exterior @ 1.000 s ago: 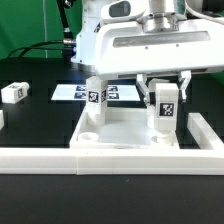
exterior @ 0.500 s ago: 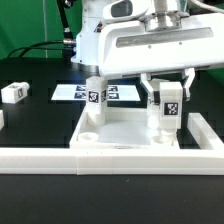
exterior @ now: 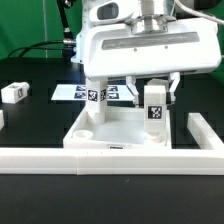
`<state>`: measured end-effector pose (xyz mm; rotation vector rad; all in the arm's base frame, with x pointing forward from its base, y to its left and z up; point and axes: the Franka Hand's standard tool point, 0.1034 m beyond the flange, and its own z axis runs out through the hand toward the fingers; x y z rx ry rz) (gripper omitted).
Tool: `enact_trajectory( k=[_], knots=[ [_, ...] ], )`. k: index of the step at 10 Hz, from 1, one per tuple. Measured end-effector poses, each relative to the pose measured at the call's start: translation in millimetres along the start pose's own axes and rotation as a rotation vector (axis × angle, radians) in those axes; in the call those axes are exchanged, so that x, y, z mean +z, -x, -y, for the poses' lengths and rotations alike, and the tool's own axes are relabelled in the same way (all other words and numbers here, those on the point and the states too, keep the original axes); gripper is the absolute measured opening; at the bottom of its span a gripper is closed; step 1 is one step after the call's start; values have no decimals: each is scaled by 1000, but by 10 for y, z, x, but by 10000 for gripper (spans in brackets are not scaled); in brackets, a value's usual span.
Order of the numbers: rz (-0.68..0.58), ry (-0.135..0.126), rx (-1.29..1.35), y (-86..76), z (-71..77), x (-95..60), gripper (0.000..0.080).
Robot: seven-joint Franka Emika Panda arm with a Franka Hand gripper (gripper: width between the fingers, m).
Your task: Assemble square table
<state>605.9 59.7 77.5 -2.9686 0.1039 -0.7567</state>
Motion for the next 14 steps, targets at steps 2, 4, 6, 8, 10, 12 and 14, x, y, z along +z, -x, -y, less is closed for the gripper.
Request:
enact_trajectory(
  k=[2,4,6,8,10,12,14],
  knots=[
    [-26,7,9,0,57,51,291],
    [-55,14,18,-14,99,64,291],
    [-53,2,32,-5,233,73,291],
    [-57,-10,38,-16,358,92,291],
    [-57,-14,36,-10,400,93,291],
    [-57,-13,36,-11,397,93,291],
    [-57,-13,36,-9,396,94,507]
  ],
)
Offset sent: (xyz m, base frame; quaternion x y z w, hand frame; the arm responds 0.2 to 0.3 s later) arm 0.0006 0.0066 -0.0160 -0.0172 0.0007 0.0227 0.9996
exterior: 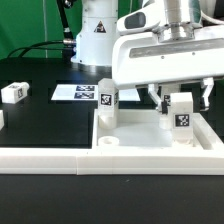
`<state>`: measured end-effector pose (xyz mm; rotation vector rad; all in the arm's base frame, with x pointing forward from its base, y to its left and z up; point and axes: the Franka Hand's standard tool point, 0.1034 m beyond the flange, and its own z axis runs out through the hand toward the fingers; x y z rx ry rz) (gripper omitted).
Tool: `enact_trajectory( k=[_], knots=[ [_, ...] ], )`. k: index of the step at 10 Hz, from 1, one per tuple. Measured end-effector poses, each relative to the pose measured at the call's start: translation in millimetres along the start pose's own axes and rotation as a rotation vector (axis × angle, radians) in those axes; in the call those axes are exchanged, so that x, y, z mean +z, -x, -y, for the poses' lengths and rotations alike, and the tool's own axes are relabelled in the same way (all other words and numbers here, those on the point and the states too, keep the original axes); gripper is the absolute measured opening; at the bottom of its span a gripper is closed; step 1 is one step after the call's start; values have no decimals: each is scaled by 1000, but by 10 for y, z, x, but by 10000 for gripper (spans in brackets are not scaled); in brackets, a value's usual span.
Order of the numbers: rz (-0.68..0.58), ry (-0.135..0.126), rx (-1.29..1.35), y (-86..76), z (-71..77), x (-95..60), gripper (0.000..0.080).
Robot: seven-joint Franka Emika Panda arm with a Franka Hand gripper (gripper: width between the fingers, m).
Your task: Assemble square table
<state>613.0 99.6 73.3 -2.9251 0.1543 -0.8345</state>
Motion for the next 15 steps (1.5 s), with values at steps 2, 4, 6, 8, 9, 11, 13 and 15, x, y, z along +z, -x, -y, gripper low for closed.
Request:
enact_trajectory(
  k=[2,4,6,8,9,11,13,15],
  knots=[
    [0,0,0,1,0,0,618],
    [0,0,0,1,-1,0,640],
    [0,0,0,2,-1,0,648],
    [0,0,0,2,-1,0,649],
    [0,0,0,2,-1,0,649],
    [90,-26,26,-17,18,-66,649],
    [167,-48,76,-186,41,-205,649],
    [329,-84,133,-157,83,-164,649]
  ],
)
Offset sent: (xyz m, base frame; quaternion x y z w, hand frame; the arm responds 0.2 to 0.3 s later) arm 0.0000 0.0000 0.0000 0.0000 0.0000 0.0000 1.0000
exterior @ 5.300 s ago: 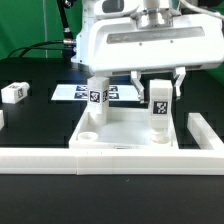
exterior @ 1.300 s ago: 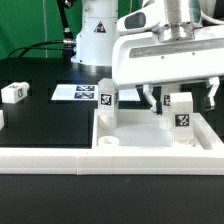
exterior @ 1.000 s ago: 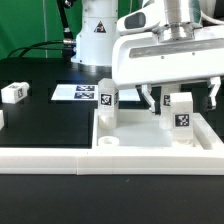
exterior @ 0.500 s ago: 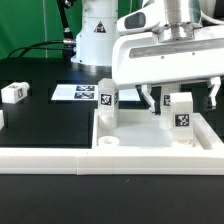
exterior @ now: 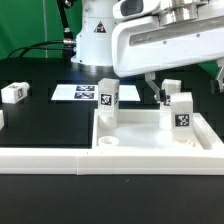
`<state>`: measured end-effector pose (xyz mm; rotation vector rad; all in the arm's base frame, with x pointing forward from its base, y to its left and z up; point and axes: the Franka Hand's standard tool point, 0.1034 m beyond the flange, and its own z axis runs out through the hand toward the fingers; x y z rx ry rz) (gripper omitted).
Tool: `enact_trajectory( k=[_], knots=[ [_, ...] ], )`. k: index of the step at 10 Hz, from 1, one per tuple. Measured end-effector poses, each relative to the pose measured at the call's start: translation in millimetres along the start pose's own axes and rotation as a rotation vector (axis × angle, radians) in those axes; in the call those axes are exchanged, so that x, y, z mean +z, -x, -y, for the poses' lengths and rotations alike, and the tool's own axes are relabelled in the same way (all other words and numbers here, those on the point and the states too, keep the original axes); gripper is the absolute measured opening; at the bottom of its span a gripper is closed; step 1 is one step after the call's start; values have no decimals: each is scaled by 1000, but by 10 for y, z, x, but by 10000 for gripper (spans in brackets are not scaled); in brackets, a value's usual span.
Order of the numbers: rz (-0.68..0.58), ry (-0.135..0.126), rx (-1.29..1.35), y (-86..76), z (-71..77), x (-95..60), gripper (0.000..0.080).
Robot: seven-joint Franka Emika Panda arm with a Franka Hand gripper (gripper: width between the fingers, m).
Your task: Assemble square table
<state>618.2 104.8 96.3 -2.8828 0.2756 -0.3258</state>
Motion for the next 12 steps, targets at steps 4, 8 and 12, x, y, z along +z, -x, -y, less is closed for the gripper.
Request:
enact_trajectory(
  k=[4,8,12],
  knots=[
    [292,11,36,78,-14,-3,649],
    [304,12,46,79,-27,15,649],
    [353,146,-10,-93,-283,147,649]
  ],
)
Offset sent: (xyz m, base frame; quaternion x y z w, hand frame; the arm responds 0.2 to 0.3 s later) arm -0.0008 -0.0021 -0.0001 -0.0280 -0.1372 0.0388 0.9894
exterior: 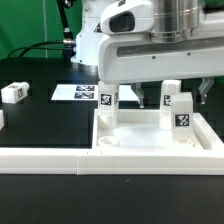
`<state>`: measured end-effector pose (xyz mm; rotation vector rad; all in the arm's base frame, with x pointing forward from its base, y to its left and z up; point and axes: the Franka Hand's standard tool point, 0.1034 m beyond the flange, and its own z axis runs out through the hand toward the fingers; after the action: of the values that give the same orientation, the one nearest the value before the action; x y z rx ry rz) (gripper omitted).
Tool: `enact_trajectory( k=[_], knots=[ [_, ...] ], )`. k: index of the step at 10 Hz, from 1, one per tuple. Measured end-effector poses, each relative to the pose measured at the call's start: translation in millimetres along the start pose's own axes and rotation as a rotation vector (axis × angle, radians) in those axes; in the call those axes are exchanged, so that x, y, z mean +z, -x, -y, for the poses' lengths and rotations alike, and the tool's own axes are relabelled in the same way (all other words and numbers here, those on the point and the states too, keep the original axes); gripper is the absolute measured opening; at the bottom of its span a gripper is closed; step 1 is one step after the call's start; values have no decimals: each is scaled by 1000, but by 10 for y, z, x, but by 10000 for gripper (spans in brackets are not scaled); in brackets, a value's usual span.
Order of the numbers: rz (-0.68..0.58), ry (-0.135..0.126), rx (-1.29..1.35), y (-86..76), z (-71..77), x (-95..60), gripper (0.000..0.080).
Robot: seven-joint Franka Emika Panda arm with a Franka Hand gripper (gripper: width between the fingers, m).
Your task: Assemble square table
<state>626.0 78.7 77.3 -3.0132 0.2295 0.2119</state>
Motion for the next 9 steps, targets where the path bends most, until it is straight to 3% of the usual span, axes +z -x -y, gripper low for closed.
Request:
enact_trajectory(
  k=[2,5,7,9],
  knots=[
    [10,-10,31,9,-11,69,649],
    [20,-53,98,23,51,133,649],
    [20,-48,116,22,36,134,644],
    [24,-48,260,25,50,136,304]
  ],
)
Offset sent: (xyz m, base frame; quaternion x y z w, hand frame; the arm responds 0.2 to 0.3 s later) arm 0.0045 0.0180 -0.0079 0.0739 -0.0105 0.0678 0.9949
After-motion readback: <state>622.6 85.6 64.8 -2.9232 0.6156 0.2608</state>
